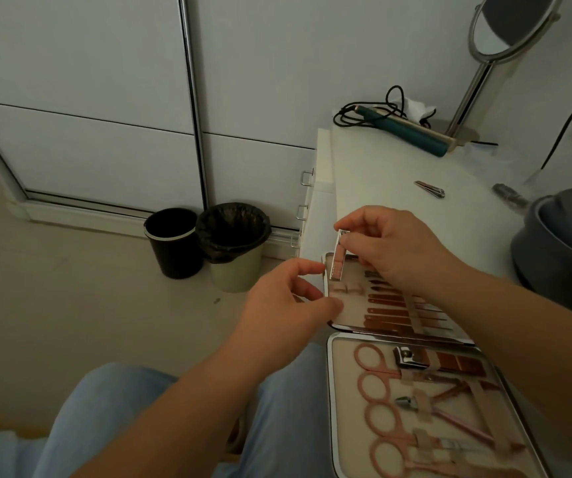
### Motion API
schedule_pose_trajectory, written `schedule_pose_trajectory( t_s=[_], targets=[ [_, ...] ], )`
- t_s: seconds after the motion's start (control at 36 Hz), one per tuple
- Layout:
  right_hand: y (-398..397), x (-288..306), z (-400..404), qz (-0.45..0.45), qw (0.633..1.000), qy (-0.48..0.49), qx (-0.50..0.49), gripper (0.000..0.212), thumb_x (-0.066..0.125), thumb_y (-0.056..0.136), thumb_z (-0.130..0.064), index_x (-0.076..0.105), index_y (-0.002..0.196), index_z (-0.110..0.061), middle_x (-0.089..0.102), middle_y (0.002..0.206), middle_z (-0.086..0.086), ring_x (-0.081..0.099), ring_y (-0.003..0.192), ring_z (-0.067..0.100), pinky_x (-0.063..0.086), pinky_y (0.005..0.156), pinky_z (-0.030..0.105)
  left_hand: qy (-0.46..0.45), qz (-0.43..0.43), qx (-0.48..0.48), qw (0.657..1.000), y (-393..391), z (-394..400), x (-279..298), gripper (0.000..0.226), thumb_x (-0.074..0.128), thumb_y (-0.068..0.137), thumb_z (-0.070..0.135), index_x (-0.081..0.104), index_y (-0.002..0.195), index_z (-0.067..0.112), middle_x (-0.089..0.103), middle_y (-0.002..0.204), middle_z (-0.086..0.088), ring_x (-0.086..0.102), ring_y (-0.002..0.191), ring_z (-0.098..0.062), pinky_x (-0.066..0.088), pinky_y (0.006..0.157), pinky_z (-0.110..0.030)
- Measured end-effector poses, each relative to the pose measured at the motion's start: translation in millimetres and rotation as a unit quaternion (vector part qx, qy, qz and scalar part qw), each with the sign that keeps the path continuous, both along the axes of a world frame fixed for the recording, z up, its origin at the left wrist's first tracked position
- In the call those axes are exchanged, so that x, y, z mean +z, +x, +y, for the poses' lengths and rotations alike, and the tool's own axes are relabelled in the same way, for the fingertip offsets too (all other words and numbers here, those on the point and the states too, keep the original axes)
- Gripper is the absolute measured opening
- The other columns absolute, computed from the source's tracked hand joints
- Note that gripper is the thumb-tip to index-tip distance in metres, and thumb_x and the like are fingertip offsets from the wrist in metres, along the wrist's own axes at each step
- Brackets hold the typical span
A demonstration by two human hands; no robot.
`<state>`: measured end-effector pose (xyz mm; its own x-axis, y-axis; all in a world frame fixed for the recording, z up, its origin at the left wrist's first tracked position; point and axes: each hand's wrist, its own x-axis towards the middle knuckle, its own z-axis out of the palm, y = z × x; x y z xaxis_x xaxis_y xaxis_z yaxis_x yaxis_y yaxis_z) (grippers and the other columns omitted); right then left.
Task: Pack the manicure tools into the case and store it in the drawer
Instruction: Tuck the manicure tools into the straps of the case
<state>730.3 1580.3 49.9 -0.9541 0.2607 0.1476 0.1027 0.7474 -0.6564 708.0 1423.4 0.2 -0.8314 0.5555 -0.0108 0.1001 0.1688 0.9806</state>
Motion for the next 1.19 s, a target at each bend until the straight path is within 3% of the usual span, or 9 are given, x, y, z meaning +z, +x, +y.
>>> schedule_pose_trajectory(
  t_s=[0.08,0.22,0.31,0.44,0.61,0.89,1.0,1.11,1.19],
  targets=[
    [-0.8,0.8,1.3,-0.025,1.000,0.009,0.015,0.013,0.054,0.087,-0.026,0.058,0.093,-0.037,0.060,0.077,-0.020,0.057,0.073,-0.001,0.039,0.059,0.012,-0.007,0.006,-0.004,1.000,-1.4,0.8,-2.5,0.037,0.072,0.070,0.022,0.057,0.101,0.035,0.068,0.074,0.003,0.065,0.072,-0.015,0.054,0.070,-0.029],
    [-1.4,3.6,4.8,-0.065,0.997,0.020,0.028,0.012,0.053,0.088,-0.027,0.057,0.091,-0.038,0.057,0.078,-0.020,0.055,0.074,0.000,0.037,0.059,0.014,-0.012,0.025,0.002,1.000,-3.7,3.8,-6.9,0.036,0.071,0.068,0.021,0.055,0.093,0.042,0.068,0.073,0.004,0.065,0.068,-0.015,0.055,0.073,-0.038],
    [-2.6,5.6,5.6,-0.082,0.996,0.023,0.036,0.014,0.053,0.088,-0.026,0.058,0.091,-0.038,0.058,0.078,-0.019,0.055,0.073,0.000,0.036,0.058,0.013,-0.007,0.025,-0.002,1.000,-4.1,3.6,-9.0,0.036,0.071,0.068,0.022,0.054,0.093,0.043,0.068,0.072,0.006,0.064,0.065,-0.011,0.055,0.069,-0.035],
    [-5.6,7.4,3.8,-0.100,0.993,0.027,0.055,0.014,0.054,0.087,-0.027,0.060,0.088,-0.040,0.055,0.062,-0.018,0.051,0.053,-0.015,0.036,0.046,0.004,0.007,0.023,-0.004,1.000,-4.6,3.6,-11.2,0.035,0.070,0.069,0.021,0.055,0.091,0.043,0.066,0.070,0.006,0.060,0.061,-0.007,0.053,0.065,-0.029],
    [-3.3,2.7,1.8,-0.085,0.990,0.104,0.048,0.018,0.054,0.086,-0.029,0.065,0.098,-0.039,0.051,0.081,-0.028,0.052,0.074,-0.003,0.034,0.062,0.014,0.013,0.022,-0.005,1.000,-5.7,4.8,-12.4,0.036,0.070,0.069,0.018,0.055,0.092,0.041,0.067,0.071,0.003,0.062,0.063,-0.011,0.053,0.064,-0.029],
    [8.9,-2.1,-2.2,-0.062,0.985,0.147,0.059,0.018,0.057,0.085,-0.029,0.069,0.096,-0.035,0.049,0.083,-0.022,0.048,0.076,-0.002,0.037,0.068,0.014,0.023,0.018,-0.003,1.000,-5.0,5.7,-13.7,0.033,0.072,0.070,0.021,0.055,0.090,0.042,0.067,0.070,0.002,0.063,0.064,-0.012,0.053,0.064,-0.029],
    [14.7,-0.1,-4.7,-0.059,0.986,0.141,0.068,0.016,0.059,0.083,-0.029,0.071,0.093,-0.034,0.052,0.083,-0.020,0.049,0.076,-0.003,0.037,0.067,0.014,0.029,0.015,-0.002,0.999,-4.7,6.7,-11.4,0.033,0.073,0.070,0.018,0.056,0.090,0.038,0.067,0.069,0.000,0.064,0.068,-0.023,0.054,0.069,-0.041],
    [17.6,0.6,-6.7,-0.057,0.987,0.133,0.067,0.014,0.059,0.083,-0.028,0.071,0.089,-0.032,0.054,0.086,-0.016,0.050,0.077,0.000,0.040,0.070,0.018,0.029,0.020,-0.003,0.999,-4.4,6.8,-9.7,0.032,0.072,0.071,0.018,0.056,0.090,0.038,0.066,0.070,0.000,0.063,0.066,-0.019,0.053,0.067,-0.037],
    [18.2,1.5,-7.2,-0.058,0.988,0.125,0.067,0.013,0.060,0.083,-0.028,0.071,0.087,-0.032,0.053,0.083,-0.018,0.050,0.076,0.000,0.041,0.072,0.020,0.038,0.012,-0.004,0.999,-3.8,7.0,-8.3,0.033,0.071,0.072,0.015,0.056,0.089,0.038,0.066,0.071,-0.002,0.064,0.070,-0.025,0.053,0.070,-0.041]
  ],
)
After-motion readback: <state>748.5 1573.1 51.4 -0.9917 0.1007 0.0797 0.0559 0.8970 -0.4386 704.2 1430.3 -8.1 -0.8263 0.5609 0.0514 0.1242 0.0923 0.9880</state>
